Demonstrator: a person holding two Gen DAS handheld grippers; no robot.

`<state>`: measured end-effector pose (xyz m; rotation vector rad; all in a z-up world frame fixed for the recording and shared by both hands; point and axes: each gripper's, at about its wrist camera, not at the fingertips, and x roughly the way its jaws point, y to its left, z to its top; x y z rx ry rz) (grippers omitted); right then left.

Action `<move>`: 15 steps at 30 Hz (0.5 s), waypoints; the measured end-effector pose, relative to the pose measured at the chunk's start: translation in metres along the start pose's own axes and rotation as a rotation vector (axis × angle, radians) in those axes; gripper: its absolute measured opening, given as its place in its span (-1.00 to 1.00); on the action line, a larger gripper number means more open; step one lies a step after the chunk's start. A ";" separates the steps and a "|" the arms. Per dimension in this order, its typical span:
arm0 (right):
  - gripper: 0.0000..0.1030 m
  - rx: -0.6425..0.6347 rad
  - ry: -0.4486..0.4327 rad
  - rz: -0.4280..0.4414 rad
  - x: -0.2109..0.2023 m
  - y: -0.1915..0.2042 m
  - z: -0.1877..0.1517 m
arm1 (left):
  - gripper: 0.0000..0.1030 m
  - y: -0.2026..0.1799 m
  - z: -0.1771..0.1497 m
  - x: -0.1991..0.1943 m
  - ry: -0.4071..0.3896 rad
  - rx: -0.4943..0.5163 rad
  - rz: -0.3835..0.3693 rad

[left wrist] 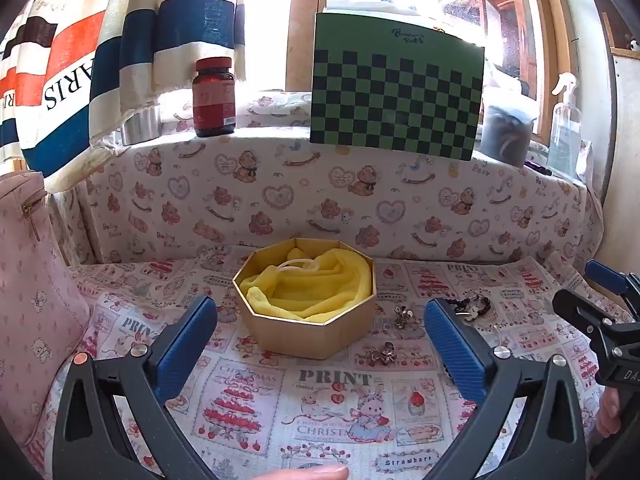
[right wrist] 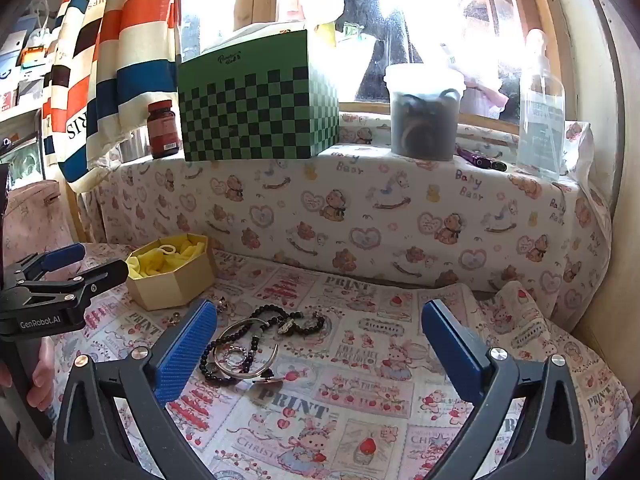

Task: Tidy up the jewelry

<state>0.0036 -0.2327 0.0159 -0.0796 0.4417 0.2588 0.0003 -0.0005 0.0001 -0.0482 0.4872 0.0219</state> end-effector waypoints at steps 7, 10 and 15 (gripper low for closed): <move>1.00 0.002 0.001 -0.002 0.000 0.000 0.000 | 0.99 -0.001 0.000 0.000 -0.005 -0.001 0.011; 1.00 0.001 0.002 0.001 0.000 0.000 0.000 | 0.99 -0.002 0.000 0.000 -0.013 0.014 0.009; 1.00 0.013 0.006 -0.001 0.001 -0.001 0.001 | 0.99 -0.008 0.000 -0.006 -0.037 0.044 0.010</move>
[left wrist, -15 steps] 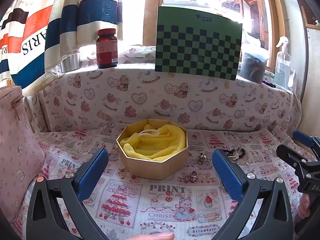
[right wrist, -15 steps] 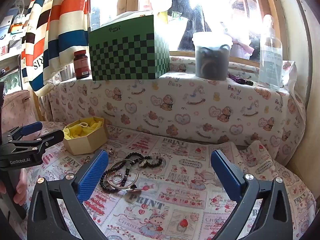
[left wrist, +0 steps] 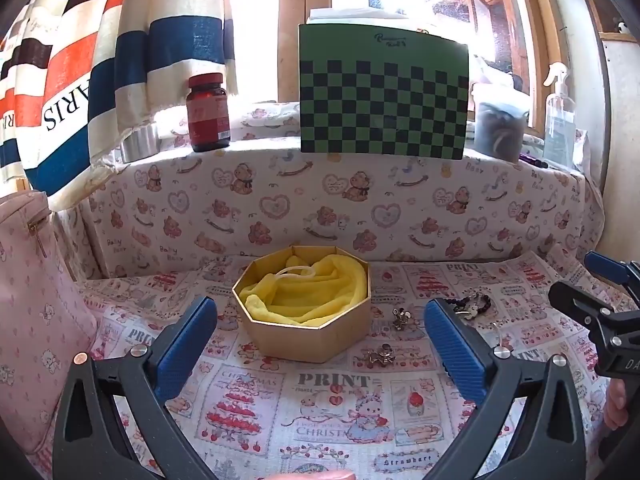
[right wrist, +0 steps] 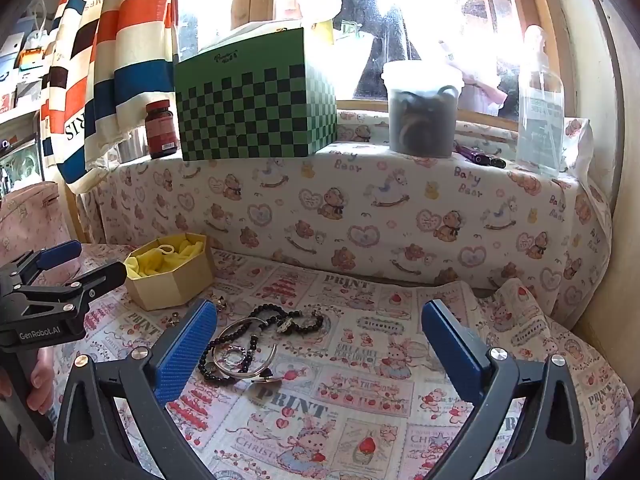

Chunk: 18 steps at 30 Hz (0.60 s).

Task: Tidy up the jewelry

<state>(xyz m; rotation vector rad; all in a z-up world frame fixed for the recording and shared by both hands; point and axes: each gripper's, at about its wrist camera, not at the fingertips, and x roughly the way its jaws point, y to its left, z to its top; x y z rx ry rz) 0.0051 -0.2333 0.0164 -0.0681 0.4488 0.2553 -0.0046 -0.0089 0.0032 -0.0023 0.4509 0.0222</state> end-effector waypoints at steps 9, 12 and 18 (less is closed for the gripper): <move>1.00 0.002 0.004 0.000 0.002 -0.002 -0.001 | 0.99 0.000 0.000 0.001 0.011 -0.003 0.003; 1.00 0.001 0.004 -0.001 0.002 -0.001 0.000 | 0.99 0.000 0.001 0.001 0.011 -0.001 0.003; 1.00 -0.001 0.007 -0.001 0.002 -0.001 0.000 | 0.99 -0.001 0.000 -0.001 -0.007 0.011 0.005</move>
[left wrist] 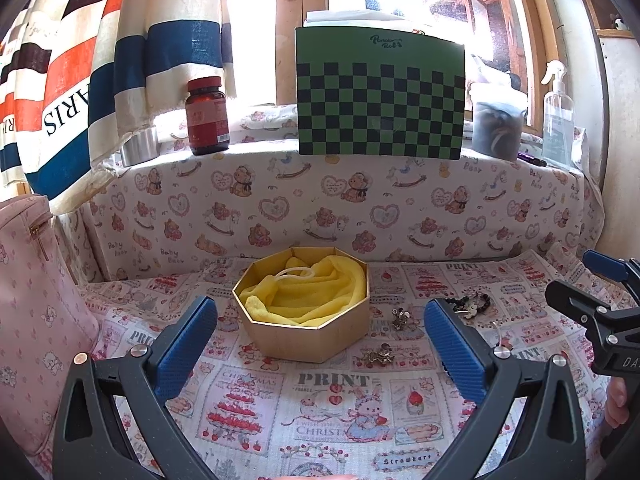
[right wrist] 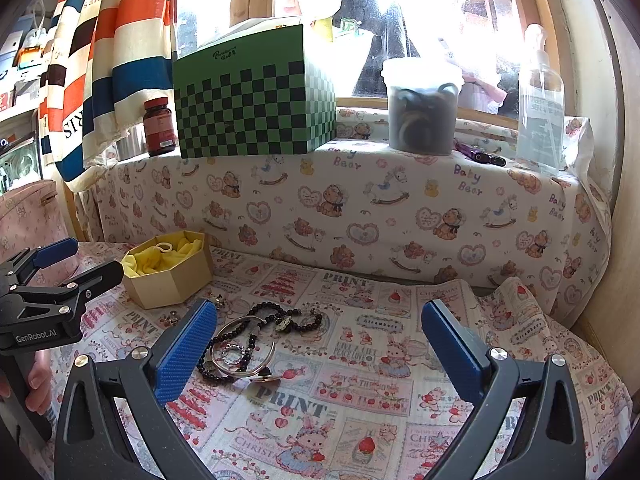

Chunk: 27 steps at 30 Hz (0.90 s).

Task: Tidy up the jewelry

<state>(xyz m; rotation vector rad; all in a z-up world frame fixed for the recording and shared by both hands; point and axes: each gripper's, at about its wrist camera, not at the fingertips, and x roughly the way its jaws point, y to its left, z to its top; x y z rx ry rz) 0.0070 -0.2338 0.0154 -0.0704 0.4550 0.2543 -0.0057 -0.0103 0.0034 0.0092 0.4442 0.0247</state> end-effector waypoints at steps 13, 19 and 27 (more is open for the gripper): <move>1.00 -0.002 0.002 -0.001 0.000 0.000 0.000 | 0.99 0.000 0.000 -0.003 -0.006 0.001 0.005; 1.00 -0.003 0.002 -0.002 0.000 0.001 0.000 | 0.99 0.000 0.000 -0.003 -0.008 0.004 0.005; 1.00 -0.006 0.003 -0.001 0.000 0.001 0.000 | 0.99 0.000 0.000 -0.002 -0.008 0.004 0.005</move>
